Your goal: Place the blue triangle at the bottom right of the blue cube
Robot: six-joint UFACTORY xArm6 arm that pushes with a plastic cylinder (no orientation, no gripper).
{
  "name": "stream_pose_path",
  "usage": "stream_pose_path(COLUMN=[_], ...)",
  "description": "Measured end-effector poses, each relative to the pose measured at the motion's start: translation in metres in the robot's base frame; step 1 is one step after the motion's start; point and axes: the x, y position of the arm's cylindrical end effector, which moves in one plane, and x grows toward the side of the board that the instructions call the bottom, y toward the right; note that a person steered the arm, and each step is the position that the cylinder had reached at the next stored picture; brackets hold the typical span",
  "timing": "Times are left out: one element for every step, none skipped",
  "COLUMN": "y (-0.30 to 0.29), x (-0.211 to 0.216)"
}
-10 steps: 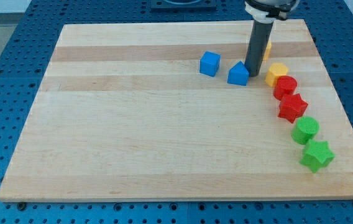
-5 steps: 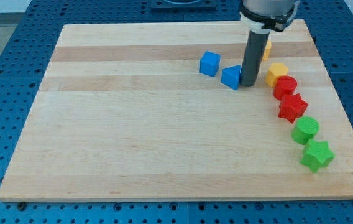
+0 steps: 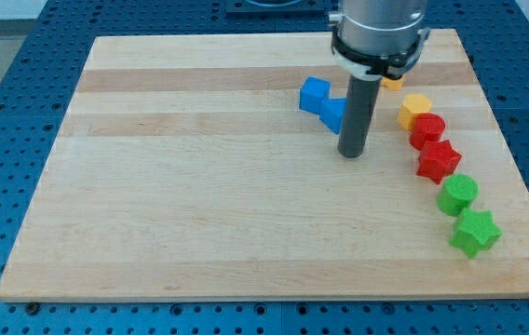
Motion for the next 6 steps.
stream_pose_path(y=[-0.010, -0.010, -0.010, -0.010, -0.010, -0.010], x=[0.000, -0.006, -0.018, -0.030, -0.036, -0.036])
